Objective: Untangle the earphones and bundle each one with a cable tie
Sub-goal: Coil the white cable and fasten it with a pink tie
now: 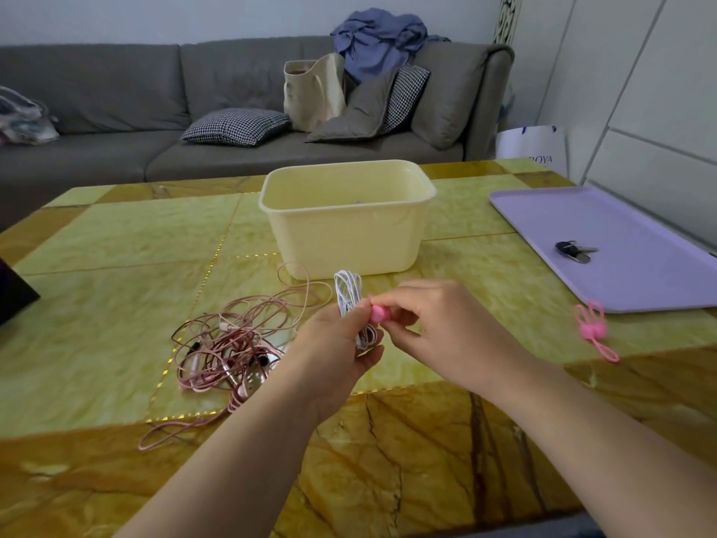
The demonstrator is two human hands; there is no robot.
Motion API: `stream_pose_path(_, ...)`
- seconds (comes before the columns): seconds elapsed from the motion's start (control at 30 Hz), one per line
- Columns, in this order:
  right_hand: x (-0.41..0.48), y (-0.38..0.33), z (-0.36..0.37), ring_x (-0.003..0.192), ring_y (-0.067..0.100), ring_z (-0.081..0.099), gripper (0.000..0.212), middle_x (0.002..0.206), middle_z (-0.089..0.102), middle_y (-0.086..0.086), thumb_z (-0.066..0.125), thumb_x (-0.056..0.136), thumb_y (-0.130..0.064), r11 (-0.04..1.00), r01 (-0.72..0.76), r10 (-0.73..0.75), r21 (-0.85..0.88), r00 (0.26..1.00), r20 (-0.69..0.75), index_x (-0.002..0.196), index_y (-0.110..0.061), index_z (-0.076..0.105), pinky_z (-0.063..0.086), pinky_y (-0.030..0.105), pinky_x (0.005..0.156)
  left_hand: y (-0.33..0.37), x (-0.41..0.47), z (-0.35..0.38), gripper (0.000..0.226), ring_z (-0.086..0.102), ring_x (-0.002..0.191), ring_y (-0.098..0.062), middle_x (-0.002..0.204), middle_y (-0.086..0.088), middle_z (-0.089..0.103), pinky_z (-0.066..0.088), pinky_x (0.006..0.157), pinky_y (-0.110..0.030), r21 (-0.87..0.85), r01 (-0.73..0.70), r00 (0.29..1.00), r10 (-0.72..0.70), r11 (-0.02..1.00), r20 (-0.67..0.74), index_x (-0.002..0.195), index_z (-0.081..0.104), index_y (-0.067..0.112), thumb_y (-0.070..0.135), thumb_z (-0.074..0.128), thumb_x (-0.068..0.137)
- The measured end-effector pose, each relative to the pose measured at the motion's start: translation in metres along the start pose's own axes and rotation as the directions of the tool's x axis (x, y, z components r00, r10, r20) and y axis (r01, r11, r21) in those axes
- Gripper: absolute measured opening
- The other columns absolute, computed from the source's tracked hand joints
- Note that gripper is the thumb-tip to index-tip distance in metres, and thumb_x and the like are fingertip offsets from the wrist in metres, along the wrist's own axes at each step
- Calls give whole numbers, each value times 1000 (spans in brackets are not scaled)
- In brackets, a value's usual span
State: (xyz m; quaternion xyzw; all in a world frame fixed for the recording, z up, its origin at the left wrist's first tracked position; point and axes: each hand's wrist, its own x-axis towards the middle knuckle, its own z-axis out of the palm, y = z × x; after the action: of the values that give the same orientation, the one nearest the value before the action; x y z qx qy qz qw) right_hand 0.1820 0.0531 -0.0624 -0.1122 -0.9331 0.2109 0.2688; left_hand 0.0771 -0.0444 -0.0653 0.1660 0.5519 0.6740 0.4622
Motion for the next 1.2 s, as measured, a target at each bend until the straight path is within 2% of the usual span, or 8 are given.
stream_pose_path(0.37, 3, 4, -8, 75, 5, 58, 18, 82, 62, -11, 62, 80, -4, 983, -178, 180, 34, 982, -50, 88, -20, 66, 50, 25, 68, 10, -4, -5, 20, 50, 58, -10, 69, -5, 53, 51, 54, -19, -117, 56, 991, -42, 992, 126, 77, 58, 3, 13, 51, 92)
stream_pose_path(0.47, 3, 13, -19, 71, 6, 56, 18, 80, 59, -11, 61, 83, -7, 904, -426, 416, 45, 897, 147, 83, -24, 57, 42, 14, 60, 17, -7, -12, 18, 51, 60, -10, 70, -3, 53, 52, 59, -20, -17, 44, 971, -39, 999, 238, 78, 55, 4, 17, 51, 90)
stream_pose_path(0.53, 3, 16, -23, 86, 9, 60, 24, 95, 60, -9, 69, 81, -13, 831, -543, 481, 123, 811, 332, 94, -28, 55, 49, 19, 74, 21, -11, -14, 17, 52, 60, -8, 70, -1, 54, 51, 60, -20, 75, 31, 940, -55, 997, 338, 77, 54, 6, 20, 52, 87)
stream_pose_path(0.7, 5, 0, -25, 120, 10, 55, 67, 127, 59, 1, 75, 74, -6, 691, -543, 206, 477, 781, 590, 132, -20, 44, 43, 34, 105, 24, -17, -15, 21, 55, 66, -11, 71, -2, 57, 51, 62, -21, 154, 5, 873, -79, 988, 481, 71, 67, 14, 23, 59, 88)
stream_pose_path(0.8, 3, -2, -27, 111, 27, 62, 43, 114, 66, 14, 69, 81, -5, 656, -549, 152, 518, 768, 622, 121, -16, 56, 45, 44, 102, 28, -19, -19, 25, 56, 66, -9, 68, 2, 58, 50, 63, -21, 198, -12, 848, -95, 980, 522, 65, 69, 19, 24, 52, 83)
stream_pose_path(0.93, 4, 2, -29, 78, 17, 70, 34, 75, 71, 3, 65, 76, -20, 524, -642, 231, 559, 740, 632, 109, -11, 62, 54, 28, 83, 32, -18, -26, 19, 56, 64, -11, 71, -1, 56, 50, 62, -23, 188, -4, 852, -95, 982, 515, 73, 63, 11, 23, 54, 83)
stream_pose_path(1.07, 3, 2, -42, 44, 8, 42, 17, 51, 45, -4, 62, 75, -23, 429, -672, 239, 604, 729, 642, 84, -10, 69, 52, 25, 64, 33, -18, -24, 20, 63, 66, -14, 72, -3, 60, 54, 60, -24, 207, 31, 903, -116, 978, 414, 80, 57, 5, 22, 57, 89)
stream_pose_path(1.2, 8, 1, -56, 42, 6, 29, 18, 52, 50, -8, 57, 87, -26, 491, -541, 421, 683, 833, 358, 85, -16, 72, 44, 27, 59, 22, -12, -22, 14, 71, 77, -16, 76, -1, 66, 58, 65, -25, 411, 23, 961, -133, 911, 243, 90, 56, 7, 17, 49, 96)
